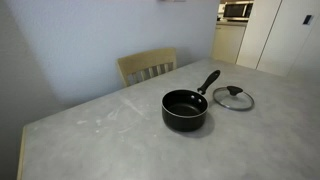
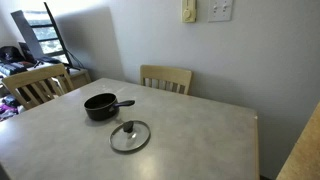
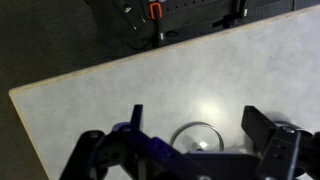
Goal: Put the lid on the pot
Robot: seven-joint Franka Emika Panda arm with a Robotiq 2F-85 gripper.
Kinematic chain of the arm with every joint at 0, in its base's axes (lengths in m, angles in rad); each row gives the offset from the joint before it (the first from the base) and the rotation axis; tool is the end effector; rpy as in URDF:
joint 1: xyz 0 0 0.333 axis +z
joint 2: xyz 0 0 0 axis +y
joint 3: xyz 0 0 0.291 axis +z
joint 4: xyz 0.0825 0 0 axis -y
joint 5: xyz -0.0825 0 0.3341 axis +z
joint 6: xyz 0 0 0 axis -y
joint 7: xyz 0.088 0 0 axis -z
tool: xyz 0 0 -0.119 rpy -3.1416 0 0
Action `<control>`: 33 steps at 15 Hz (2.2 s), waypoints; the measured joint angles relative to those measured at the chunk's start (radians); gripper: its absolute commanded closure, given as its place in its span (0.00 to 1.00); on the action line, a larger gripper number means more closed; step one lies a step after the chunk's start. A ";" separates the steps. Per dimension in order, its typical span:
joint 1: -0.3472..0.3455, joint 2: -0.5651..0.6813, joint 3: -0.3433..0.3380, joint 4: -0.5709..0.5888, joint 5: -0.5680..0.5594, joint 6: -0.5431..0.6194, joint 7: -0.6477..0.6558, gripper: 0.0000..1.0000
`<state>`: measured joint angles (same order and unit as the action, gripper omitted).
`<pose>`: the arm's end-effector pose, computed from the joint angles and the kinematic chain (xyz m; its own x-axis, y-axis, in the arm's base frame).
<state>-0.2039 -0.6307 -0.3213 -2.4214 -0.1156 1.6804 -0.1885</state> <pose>0.2650 -0.1798 0.4841 0.9651 -0.2355 -0.1143 -0.2469 -0.9641 -0.0982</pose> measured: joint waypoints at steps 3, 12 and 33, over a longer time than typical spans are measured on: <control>0.000 0.000 0.000 0.000 0.000 0.000 0.000 0.00; 0.012 0.005 0.003 0.000 0.001 0.065 -0.027 0.00; 0.113 0.184 -0.019 0.005 0.062 0.308 -0.418 0.00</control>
<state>-0.0904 -0.4465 -0.3405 -2.4167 -0.0538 1.9885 -0.6067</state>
